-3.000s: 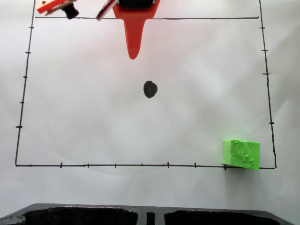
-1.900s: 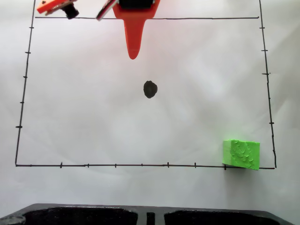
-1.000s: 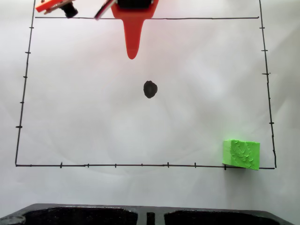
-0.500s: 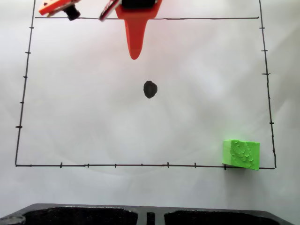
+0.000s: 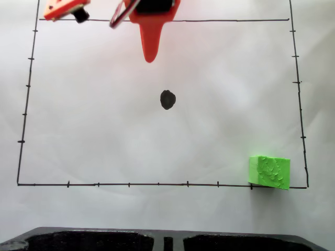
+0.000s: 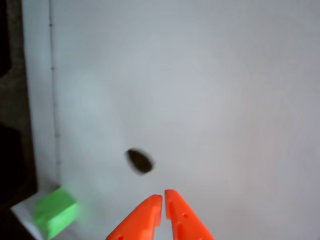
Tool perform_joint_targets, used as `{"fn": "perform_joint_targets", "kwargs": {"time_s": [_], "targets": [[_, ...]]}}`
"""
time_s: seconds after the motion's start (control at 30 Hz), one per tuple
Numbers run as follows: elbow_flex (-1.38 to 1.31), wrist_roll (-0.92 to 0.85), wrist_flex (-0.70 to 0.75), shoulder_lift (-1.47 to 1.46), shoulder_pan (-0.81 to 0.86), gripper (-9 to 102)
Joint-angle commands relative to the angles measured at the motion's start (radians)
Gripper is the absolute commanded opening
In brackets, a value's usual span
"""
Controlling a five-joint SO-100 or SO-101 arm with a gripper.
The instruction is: Grasp the colored block, Place it on the black dot, and then return the arm to the default position.
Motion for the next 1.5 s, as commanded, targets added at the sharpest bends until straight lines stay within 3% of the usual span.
{"fn": "perform_joint_targets", "kwargs": {"time_s": [0.0,0.53,1.47], "targets": [[-0.141,0.005,0.006,-0.092,-0.009,0],[-0.6,0.11,0.218,-0.555,-0.114,0],[-1.347,0.416,0.184,-1.376,-0.281,2]]}}
